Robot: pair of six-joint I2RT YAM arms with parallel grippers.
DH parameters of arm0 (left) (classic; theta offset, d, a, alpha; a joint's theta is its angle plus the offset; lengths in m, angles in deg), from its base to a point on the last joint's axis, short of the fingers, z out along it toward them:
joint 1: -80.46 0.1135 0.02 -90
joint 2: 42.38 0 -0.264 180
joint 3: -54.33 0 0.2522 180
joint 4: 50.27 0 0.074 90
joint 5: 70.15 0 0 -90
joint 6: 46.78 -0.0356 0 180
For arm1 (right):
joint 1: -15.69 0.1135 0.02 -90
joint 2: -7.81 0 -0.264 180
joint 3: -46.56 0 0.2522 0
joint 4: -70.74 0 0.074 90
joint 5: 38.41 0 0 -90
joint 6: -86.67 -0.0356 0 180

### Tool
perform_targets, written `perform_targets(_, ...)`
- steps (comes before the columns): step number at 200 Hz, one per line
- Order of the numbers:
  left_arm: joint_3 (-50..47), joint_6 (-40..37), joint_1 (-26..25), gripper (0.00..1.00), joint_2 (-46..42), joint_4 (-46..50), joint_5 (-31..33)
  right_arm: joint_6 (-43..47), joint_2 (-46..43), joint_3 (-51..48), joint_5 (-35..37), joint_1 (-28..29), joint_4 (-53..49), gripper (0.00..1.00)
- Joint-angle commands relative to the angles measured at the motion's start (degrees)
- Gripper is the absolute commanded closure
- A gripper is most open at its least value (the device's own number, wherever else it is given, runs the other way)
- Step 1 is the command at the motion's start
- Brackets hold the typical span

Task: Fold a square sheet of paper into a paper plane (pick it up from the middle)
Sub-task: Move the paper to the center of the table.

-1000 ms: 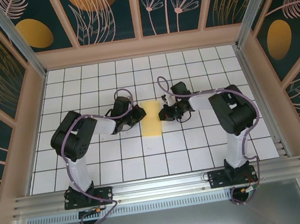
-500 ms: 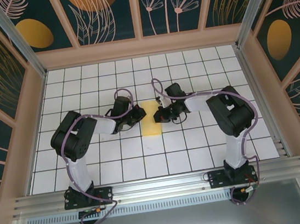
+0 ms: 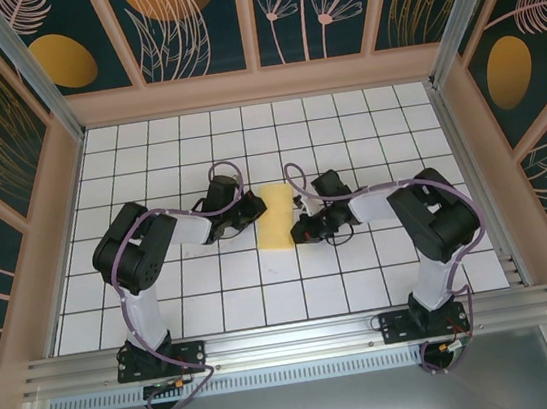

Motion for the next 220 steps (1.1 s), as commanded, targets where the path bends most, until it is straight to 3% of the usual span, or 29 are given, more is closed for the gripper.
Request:
perform_targets(1, -1.76, -2.75, -0.37, 0.95, 6.58, 12.93, 5.42, 0.17, -0.06, -2.83, 0.27, 1.54, -4.31, 0.97)
perform_targets(31, 0.71, -4.74, -0.39, 0.92, 3.87, 12.97, 4.64, -4.05, -1.22, -0.85, 4.58, 1.99, -1.51, 0.97)
perform_targets(51, 4.72, -6.86, -0.35, 0.83, -0.11, 14.61, 4.57, -7.59, -2.26, 0.26, 7.69, 2.74, 1.49, 0.98)
perform_targets(86, 9.81, -7.54, 0.10, 0.69, -8.34, 19.14, 9.95, -13.07, -0.47, 2.97, 14.20, 4.08, 2.71, 0.98)
perform_targets(120, 7.36, -7.41, 0.31, 0.61, -16.33, 23.26, 16.47, -15.82, 1.94, 5.17, 19.63, 7.38, 1.68, 0.99)
perform_targets(153, -0.57, -5.65, 0.65, 0.59, -23.18, 22.86, 20.00, -18.47, 4.76, 9.47, 21.65, 11.87, 1.59, 0.99)
perform_targets(188, -9.78, -2.27, 0.66, 0.59, -30.36, 18.03, 19.67, -22.60, 9.79, 15.31, 20.83, 14.90, 3.22, 1.00)
perform_targets(220, -16.07, -0.03, 0.71, 0.68, -35.35, 12.18, 16.94, -23.12, 5.04, 15.02, 19.96, 12.99, 7.67, 0.99)
